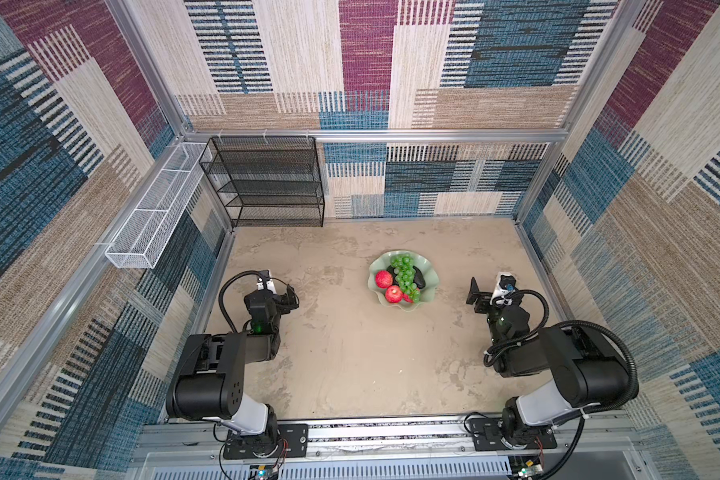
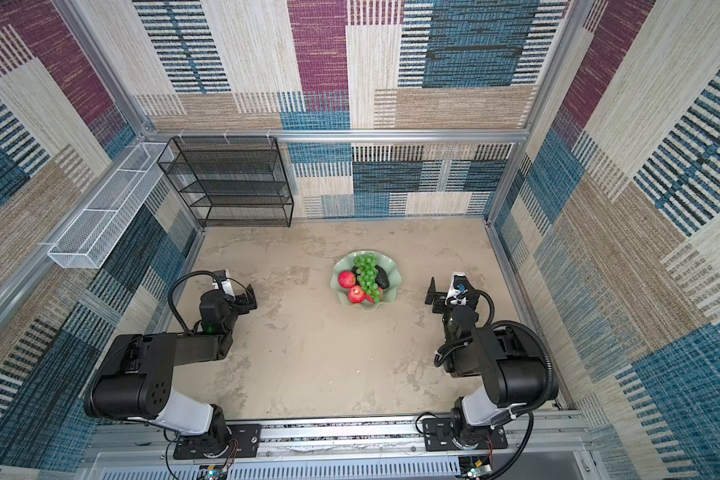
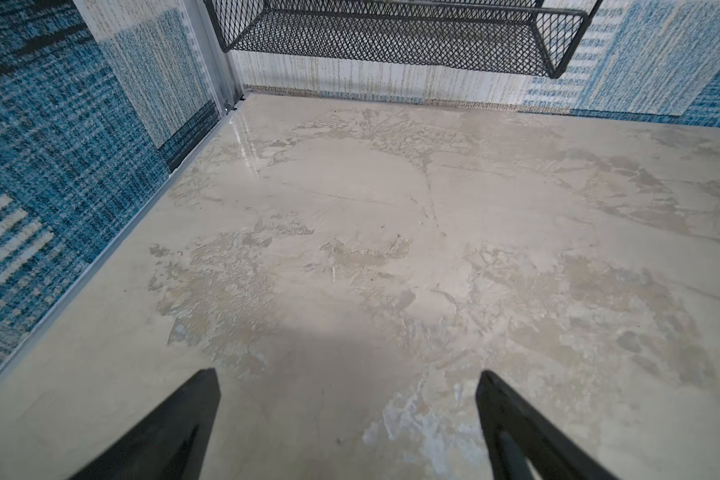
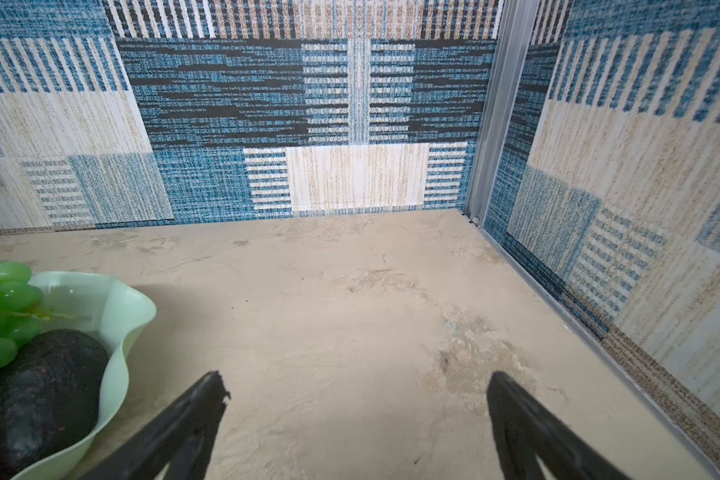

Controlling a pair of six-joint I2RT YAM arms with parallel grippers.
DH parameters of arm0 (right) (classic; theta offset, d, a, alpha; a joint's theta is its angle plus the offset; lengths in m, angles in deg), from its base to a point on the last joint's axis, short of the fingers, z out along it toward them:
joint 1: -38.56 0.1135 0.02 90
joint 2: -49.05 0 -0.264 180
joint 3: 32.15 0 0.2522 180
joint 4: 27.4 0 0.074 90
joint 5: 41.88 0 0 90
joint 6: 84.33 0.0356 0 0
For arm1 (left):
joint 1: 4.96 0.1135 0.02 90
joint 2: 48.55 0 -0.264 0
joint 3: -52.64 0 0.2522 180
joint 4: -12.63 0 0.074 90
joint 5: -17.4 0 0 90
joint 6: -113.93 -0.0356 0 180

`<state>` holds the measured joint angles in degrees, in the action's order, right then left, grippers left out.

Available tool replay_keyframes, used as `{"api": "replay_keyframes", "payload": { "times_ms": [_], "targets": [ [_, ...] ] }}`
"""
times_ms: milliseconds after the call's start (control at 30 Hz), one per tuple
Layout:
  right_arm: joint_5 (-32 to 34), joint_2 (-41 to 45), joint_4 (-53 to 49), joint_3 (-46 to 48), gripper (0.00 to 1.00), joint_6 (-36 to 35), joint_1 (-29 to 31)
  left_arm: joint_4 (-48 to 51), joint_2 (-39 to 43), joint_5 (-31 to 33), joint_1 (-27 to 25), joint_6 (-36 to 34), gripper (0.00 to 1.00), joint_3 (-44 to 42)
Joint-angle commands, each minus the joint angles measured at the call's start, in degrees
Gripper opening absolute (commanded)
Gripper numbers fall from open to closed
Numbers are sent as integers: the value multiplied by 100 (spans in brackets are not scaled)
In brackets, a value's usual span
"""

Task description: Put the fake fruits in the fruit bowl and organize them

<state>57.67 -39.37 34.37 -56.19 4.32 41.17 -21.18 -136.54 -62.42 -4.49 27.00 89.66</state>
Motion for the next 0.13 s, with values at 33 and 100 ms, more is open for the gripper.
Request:
{"api": "replay_keyframes", "payload": {
  "times_ms": [33, 100],
  "targets": [
    [-40, 33, 101, -32, 100, 28, 2, -7, -26, -103, -4, -140, 99, 68],
    [-40, 34, 108, -29, 100, 31, 2, -70, -2, -107, -3, -149, 99, 25]
  ]
}}
